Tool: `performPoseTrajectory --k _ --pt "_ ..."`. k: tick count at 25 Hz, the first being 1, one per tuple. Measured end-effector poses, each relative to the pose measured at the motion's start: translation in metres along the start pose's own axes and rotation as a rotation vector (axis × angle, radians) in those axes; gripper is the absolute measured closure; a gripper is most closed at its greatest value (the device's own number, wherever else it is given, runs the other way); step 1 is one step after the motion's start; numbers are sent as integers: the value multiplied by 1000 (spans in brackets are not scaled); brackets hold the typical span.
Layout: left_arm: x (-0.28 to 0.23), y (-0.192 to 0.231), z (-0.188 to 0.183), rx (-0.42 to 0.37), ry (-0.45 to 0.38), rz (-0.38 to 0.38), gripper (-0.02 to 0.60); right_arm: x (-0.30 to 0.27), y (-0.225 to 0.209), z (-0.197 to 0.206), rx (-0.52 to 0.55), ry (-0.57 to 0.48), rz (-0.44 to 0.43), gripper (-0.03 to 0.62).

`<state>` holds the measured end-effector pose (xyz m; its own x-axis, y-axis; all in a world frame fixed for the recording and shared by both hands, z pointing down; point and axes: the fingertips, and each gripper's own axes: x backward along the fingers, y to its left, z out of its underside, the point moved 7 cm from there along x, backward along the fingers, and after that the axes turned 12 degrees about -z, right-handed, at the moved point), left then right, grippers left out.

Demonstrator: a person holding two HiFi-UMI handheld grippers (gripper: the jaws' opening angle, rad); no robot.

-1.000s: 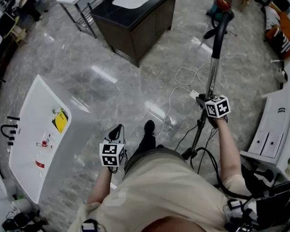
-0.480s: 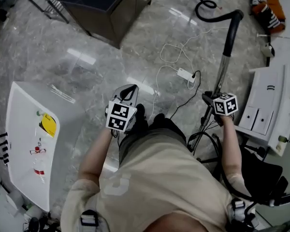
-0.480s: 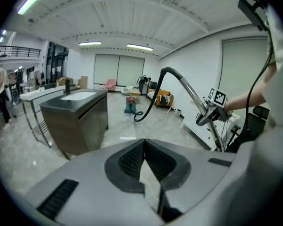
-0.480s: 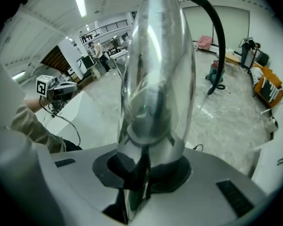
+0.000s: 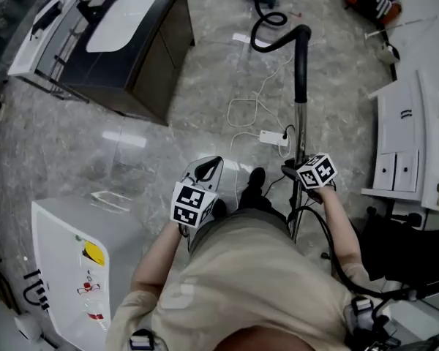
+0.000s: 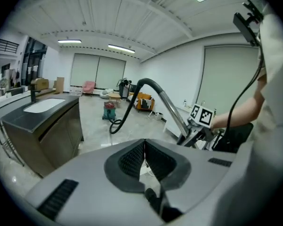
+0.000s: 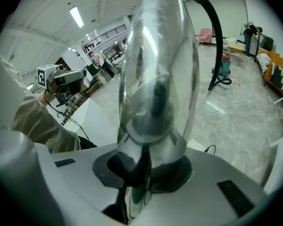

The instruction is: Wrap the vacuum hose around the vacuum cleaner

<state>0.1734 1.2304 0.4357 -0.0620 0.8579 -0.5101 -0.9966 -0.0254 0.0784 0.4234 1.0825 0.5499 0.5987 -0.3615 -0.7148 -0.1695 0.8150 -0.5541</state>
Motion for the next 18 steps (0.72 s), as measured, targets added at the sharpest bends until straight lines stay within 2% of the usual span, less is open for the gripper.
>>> performPoseTrajectory --k 4,7,9,11,14,16,18 --pt "-52 -40 -41 -91 12 88 575 -2 -32 -8 8 8 -77 520" --pt "-95 -56 -75 -213 12 77 575 -5 -55 -17 21 10 -154 520" --pt "-120 -62 -99 -247 -9 55 575 -2 -73 -24 28 21 -176 520" --pt "-136 -65 -129 -309 -64 26 575 3 -88 -31 34 38 -176 520" --pt "-142 -63 -182 -473 -209 -8 575 9 -98 -42 56 72 -177 520" --pt "-151 -56 -213 -537 -261 32 574 9 -104 -56 73 102 -170 520" --pt "-166 -54 -235 -626 -278 109 567 5 -112 -74 86 131 -148 520"
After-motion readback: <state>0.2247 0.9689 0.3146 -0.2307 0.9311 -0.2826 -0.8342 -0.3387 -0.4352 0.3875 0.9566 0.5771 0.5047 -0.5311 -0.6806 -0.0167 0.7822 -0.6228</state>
